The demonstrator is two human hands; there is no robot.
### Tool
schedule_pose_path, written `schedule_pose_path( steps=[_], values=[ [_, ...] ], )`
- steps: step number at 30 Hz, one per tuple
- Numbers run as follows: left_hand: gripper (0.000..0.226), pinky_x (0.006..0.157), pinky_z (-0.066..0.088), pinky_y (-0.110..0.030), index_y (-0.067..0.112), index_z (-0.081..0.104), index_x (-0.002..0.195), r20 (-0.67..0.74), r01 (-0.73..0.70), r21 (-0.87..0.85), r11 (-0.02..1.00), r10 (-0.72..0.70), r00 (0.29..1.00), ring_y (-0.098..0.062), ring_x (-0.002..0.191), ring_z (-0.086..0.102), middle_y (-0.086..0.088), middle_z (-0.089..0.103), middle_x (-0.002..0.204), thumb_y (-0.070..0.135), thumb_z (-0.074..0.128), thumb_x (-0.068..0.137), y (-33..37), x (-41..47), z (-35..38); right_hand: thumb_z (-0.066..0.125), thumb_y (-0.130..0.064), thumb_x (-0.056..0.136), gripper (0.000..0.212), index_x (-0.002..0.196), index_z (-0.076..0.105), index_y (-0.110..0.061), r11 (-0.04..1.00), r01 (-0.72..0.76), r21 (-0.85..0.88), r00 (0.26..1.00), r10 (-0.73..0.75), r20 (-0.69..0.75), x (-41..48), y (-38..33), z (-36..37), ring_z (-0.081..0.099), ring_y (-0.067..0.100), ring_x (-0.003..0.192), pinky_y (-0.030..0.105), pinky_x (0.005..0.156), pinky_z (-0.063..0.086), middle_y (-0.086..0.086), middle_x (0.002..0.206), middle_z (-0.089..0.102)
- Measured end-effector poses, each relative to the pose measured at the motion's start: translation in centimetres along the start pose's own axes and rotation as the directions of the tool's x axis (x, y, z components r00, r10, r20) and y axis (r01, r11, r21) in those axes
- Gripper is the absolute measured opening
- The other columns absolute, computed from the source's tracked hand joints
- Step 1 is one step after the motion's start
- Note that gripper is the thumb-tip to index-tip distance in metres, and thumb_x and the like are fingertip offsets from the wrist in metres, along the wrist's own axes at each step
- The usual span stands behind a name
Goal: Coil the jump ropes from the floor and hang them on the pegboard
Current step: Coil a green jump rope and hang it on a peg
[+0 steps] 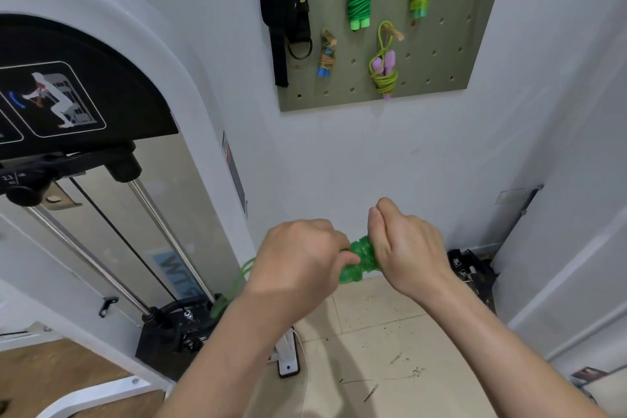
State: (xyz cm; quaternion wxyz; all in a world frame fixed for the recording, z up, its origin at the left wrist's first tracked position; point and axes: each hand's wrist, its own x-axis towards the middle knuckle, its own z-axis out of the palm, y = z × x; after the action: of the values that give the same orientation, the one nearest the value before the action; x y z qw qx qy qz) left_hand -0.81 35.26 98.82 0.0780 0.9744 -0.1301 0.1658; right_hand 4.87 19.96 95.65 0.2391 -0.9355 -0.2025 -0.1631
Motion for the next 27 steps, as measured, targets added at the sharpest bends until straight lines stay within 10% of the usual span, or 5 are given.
schedule_pose_path(
  steps=[8,13,19,22,27],
  values=[
    [0.001,0.073,0.050,-0.032,0.029,0.076,0.076,0.208,0.190,-0.538,0.821,-0.089,0.974,-0.010,0.073,0.064,0.007,0.071,0.073,0.030,0.077,0.076,-1.1,1.3,-2.3,0.021,-0.042,0.094,0.027,0.074,0.030,-0.026,0.957,0.281,0.076,0.948,-0.289,0.137,0.5,-0.9,-3.6,0.038,0.027,0.052,0.037,0.054,0.032,-0.004,0.049,0.035],
    [0.007,0.047,0.040,-0.016,0.015,0.074,0.065,0.302,0.301,-0.931,0.205,-0.026,0.953,-0.007,0.045,0.052,0.001,0.063,0.053,0.013,0.081,0.068,-1.7,1.5,-1.9,0.038,-0.028,0.096,0.033,0.064,0.033,-0.022,0.752,0.068,0.656,0.981,-0.170,0.092,0.8,-2.2,-4.8,0.033,0.006,0.050,0.025,0.049,0.031,-0.010,0.052,0.035],
    [0.023,0.034,0.024,-0.014,0.015,0.060,0.053,0.420,0.296,-0.858,-0.420,-0.240,0.875,-0.007,0.033,0.036,0.001,0.045,0.045,0.020,0.069,0.073,1.4,1.8,0.4,0.040,-0.011,0.096,0.038,0.059,0.035,-0.018,0.251,-0.360,0.899,0.907,0.320,0.274,0.7,-3.7,-3.2,0.028,0.009,0.041,0.016,0.040,0.026,-0.005,0.049,0.030],
    [0.042,0.033,0.015,-0.016,0.019,0.058,0.050,0.395,0.274,-0.893,-0.357,-0.328,0.858,-0.005,0.034,0.023,0.001,0.040,0.047,0.003,0.052,0.089,2.3,1.7,1.0,0.039,-0.010,0.093,0.036,0.058,0.035,-0.017,0.086,-0.394,0.915,0.837,0.444,0.319,0.8,-3.6,-2.2,0.022,0.012,0.035,0.015,0.038,0.017,0.001,0.047,0.027],
    [0.036,0.040,0.028,-0.015,0.009,0.054,0.061,0.240,0.308,-0.950,0.058,-0.496,0.834,-0.006,0.036,0.031,0.002,0.051,0.050,-0.006,0.043,0.092,3.4,1.1,1.7,0.035,-0.008,0.092,0.030,0.064,0.032,-0.015,0.117,-0.378,0.919,0.774,0.584,0.244,1.1,-3.4,-1.2,0.027,0.016,0.040,0.016,0.036,0.021,0.006,0.054,0.029]
  ],
)
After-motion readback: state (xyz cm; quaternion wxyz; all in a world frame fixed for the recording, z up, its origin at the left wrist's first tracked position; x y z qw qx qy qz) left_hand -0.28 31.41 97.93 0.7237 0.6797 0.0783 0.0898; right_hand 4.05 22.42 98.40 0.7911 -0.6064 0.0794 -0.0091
